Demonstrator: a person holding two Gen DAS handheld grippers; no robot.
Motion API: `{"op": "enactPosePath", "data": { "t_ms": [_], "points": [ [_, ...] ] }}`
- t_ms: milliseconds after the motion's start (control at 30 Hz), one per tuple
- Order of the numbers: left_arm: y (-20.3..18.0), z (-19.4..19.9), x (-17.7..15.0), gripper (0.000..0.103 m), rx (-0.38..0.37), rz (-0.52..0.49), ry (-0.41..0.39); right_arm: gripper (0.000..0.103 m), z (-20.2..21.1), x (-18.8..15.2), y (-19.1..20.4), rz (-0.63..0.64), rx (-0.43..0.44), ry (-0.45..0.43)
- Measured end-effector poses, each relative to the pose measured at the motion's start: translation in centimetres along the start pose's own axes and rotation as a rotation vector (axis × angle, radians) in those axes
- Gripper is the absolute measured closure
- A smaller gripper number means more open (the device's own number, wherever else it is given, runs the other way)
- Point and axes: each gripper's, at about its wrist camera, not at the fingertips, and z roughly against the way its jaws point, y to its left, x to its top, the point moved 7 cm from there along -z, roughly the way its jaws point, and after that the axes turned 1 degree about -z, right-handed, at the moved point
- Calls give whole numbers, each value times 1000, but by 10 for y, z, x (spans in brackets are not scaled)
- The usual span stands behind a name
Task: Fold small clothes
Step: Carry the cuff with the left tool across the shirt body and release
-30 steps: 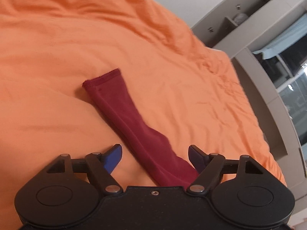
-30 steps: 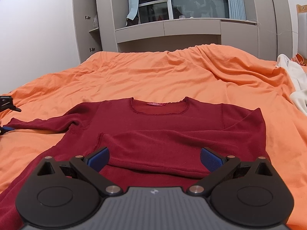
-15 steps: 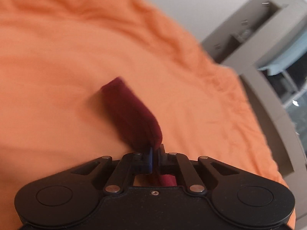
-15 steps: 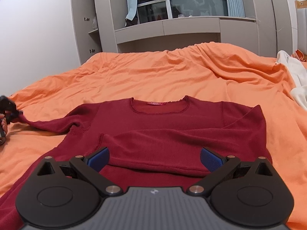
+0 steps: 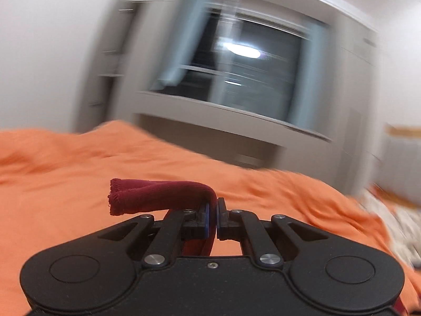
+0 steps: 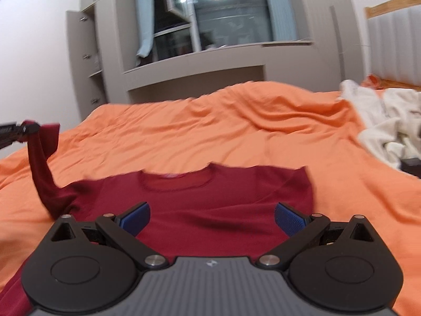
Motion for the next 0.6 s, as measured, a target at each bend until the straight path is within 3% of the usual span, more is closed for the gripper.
{"op": "enactPosePath", "data": {
  "t_ms": [133, 300, 467, 567, 600],
  "points": [
    [-82, -17, -26, 99, -179, -149, 90, 0, 2, 8, -28, -66, -55, -25],
    [-160, -28, -88, 99, -323, -285, 249, 0, -1, 11, -61, -175, -92, -27],
    [-198, -29, -158, 97, -418, -416, 401, 0, -5, 9, -77, -246, -98, -13],
    [-203, -26, -187, 87, -462, -478, 453, 0, -9, 7, -78, -266, -98, -4],
    [-206, -24, -191, 79, -477, -485, 463, 0, -9, 7, -77, -268, -97, -3]
  ]
}}
